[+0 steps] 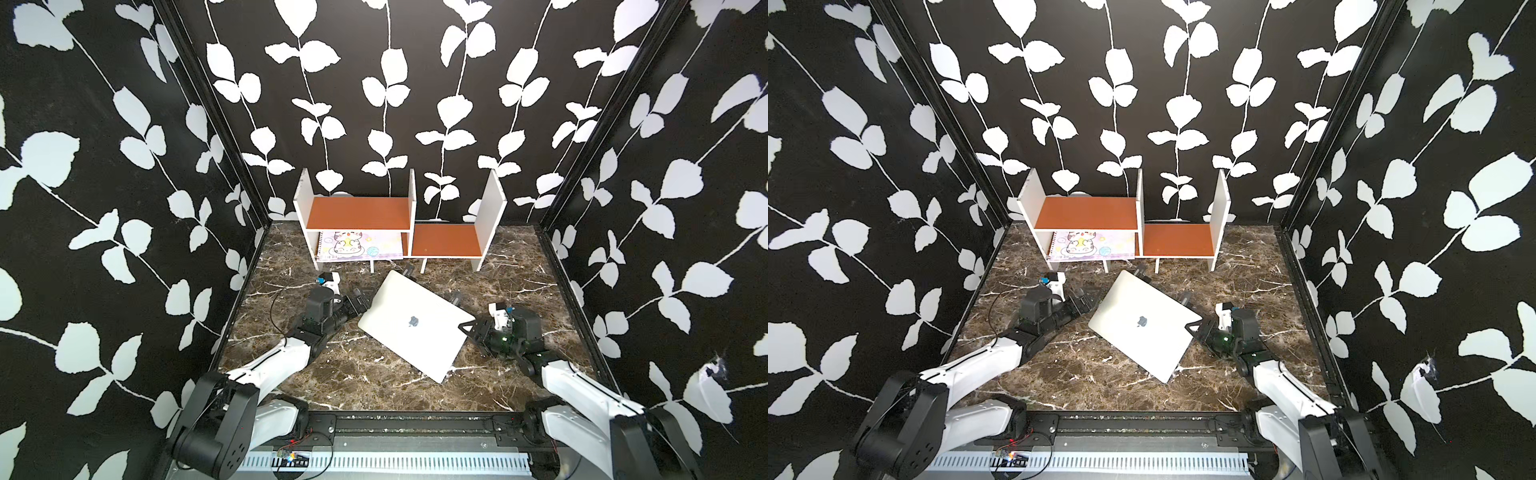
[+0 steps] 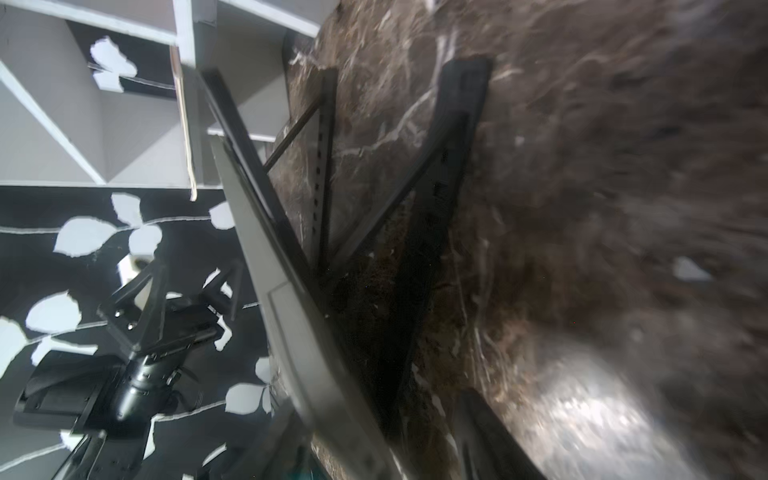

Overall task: Close the laptop lid and set it aside
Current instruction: Pick up the laptop from the computer stand.

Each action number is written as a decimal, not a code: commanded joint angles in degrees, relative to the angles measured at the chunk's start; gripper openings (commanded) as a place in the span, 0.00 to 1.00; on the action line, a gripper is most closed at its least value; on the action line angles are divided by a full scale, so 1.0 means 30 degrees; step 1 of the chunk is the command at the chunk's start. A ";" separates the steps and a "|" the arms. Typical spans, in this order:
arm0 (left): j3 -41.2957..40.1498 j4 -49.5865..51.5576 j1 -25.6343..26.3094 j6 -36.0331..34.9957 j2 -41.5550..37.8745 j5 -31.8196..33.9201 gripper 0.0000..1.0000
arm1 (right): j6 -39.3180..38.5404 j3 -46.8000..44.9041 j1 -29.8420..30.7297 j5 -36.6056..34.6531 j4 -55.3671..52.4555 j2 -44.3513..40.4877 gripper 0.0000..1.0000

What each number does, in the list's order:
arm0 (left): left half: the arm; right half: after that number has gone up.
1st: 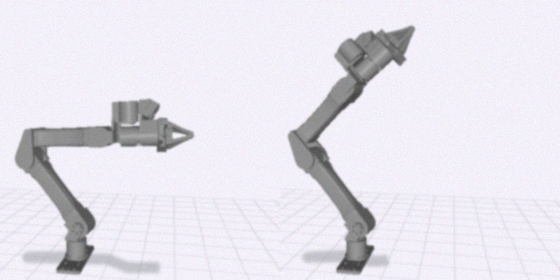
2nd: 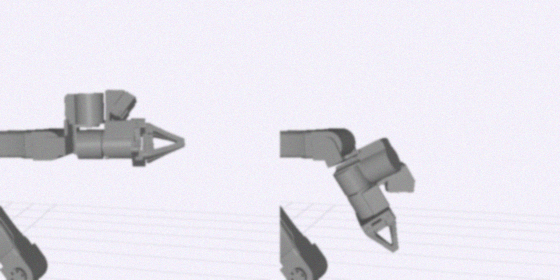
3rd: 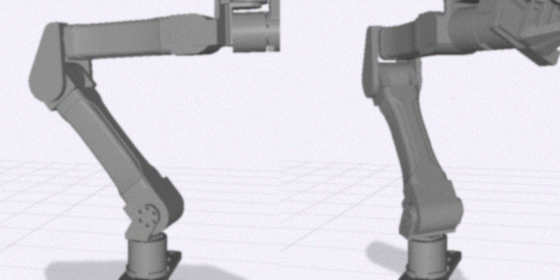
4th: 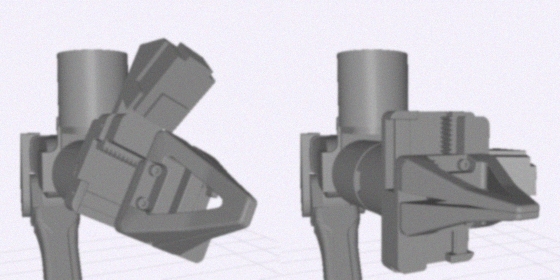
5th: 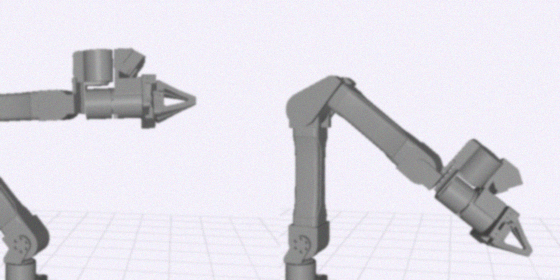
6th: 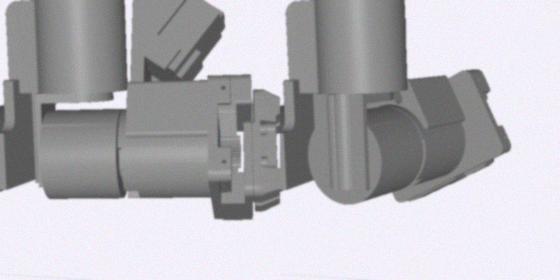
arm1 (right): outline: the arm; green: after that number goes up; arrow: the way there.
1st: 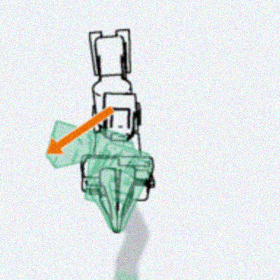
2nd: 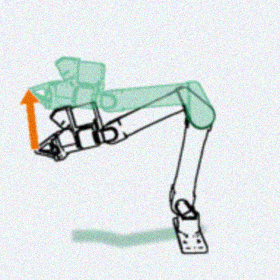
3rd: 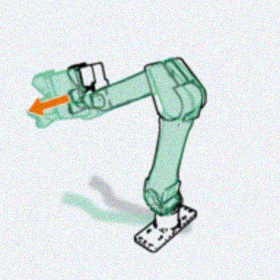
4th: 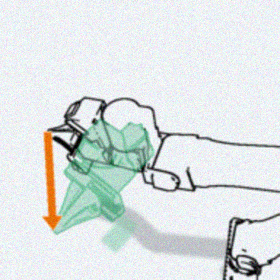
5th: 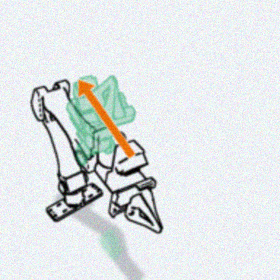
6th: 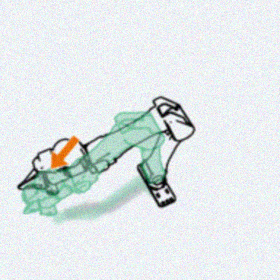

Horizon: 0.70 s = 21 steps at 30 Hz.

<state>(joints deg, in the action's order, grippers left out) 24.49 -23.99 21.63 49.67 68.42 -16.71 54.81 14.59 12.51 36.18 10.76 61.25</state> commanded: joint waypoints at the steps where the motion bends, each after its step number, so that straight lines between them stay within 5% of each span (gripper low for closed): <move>1: 0.0067 -0.2034 -0.0031 0.1105 -0.0352 -0.1141 0.99 | -0.0359 0.0158 -0.0100 0.1803 0.4540 0.1727 0.50; 9: 0.0040 -0.1259 -0.0060 0.1078 -0.0801 -0.0687 0.99 | -0.0565 0.0110 -0.0046 0.2580 0.5918 0.2844 0.33; 21: 0.0351 -0.0552 -0.0060 0.1007 -0.1373 -0.0352 0.98 | 0.0420 0.0515 -0.0054 0.2013 0.2647 -0.1262 0.10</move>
<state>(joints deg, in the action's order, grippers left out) 24.49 -26.39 21.65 52.97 66.65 -18.20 52.10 14.68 12.75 44.80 21.26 60.49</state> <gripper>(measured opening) 0.984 0.203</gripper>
